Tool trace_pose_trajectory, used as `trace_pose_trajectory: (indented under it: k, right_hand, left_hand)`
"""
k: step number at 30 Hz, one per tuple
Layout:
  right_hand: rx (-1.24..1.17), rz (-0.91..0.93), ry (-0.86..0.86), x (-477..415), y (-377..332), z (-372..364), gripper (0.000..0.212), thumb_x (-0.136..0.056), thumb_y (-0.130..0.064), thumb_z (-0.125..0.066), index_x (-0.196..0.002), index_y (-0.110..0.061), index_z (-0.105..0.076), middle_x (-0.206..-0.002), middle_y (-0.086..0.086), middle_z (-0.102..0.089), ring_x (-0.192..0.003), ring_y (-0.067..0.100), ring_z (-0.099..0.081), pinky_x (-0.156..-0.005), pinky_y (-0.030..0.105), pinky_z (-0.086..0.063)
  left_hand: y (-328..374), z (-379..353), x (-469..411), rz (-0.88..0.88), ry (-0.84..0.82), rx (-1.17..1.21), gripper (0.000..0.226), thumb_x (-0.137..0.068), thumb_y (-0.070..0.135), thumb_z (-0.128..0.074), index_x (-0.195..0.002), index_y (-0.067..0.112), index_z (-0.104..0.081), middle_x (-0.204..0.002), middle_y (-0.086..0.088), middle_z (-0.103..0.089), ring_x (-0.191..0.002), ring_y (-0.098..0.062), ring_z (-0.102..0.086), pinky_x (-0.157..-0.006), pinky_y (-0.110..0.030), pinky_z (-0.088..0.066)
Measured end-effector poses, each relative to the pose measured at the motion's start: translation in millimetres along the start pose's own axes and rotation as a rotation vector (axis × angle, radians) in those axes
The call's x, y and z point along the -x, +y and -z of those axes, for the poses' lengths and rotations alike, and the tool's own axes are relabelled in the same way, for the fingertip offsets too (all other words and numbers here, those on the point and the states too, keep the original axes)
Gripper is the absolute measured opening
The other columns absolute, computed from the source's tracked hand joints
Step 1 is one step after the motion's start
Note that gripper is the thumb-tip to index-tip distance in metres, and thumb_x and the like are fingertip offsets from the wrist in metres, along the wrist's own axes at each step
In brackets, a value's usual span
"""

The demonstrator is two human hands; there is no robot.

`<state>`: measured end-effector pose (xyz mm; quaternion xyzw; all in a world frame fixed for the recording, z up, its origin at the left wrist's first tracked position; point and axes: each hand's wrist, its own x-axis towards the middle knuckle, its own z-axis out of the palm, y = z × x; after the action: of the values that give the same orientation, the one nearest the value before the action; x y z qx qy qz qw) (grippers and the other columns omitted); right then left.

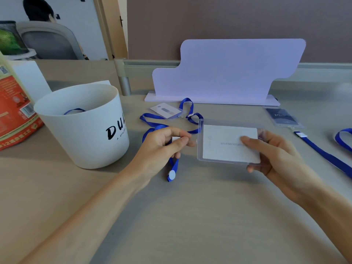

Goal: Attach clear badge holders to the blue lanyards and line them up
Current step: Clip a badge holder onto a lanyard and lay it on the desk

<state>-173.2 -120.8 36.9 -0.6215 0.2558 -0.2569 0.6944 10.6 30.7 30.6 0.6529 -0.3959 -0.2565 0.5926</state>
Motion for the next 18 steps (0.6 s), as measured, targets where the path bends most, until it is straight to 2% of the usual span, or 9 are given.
trace_pose_trajectory:
  k: [5, 9, 13, 18]
  right_hand:
    - [-0.005, 0.001, -0.006, 1.5, 0.5, -0.8, 0.025, -0.077, -0.026, -0.065, -0.099, -0.017, -0.071, -0.093, 0.005, -0.072, -0.072, 0.013, -0.064, -0.046, 0.022, -0.053]
    - [-0.061, 0.017, -0.001, 2.6, -1.6, -1.0, 0.018, -0.080, -0.021, -0.064, -0.096, -0.015, -0.070, -0.085, 0.003, -0.070, -0.065, 0.011, -0.061, -0.044, 0.021, -0.050]
    - [-0.050, 0.028, -0.016, 2.7, -1.4, -1.7, 0.023, -0.080, -0.022, -0.064, -0.101, -0.014, -0.069, -0.090, 0.003, -0.072, -0.068, 0.010, -0.064, -0.046, 0.021, -0.052]
    - [-0.124, 0.118, 0.093, 2.3, -5.4, -1.9, 0.039, -0.059, -0.027, -0.075, -0.093, -0.009, -0.069, -0.096, 0.005, -0.075, -0.080, 0.014, -0.070, -0.052, 0.019, -0.056]
  left_hand:
    - [-1.3, -2.7, -0.3, -0.002, 0.027, -0.015, 0.012, -0.094, 0.013, -0.057, -0.093, 0.019, -0.067, -0.078, 0.012, -0.074, -0.058, -0.008, -0.047, -0.058, -0.011, -0.042]
    - [-4.6, -3.3, -1.3, -0.009, 0.060, -0.062, 0.011, -0.094, 0.013, -0.057, -0.094, 0.019, -0.066, -0.080, 0.012, -0.074, -0.056, -0.007, -0.046, -0.059, -0.012, -0.042]
    - [-5.0, -4.6, -1.5, -0.004, 0.063, -0.078, 0.011, -0.093, 0.014, -0.057, -0.095, 0.020, -0.066, -0.081, 0.013, -0.074, -0.056, -0.007, -0.047, -0.059, -0.013, -0.043]
    - [-6.5, -3.3, -1.5, 0.007, 0.094, -0.071, 0.010, -0.093, 0.016, -0.058, -0.097, 0.022, -0.065, -0.083, 0.010, -0.075, -0.056, -0.006, -0.047, -0.063, -0.015, -0.044]
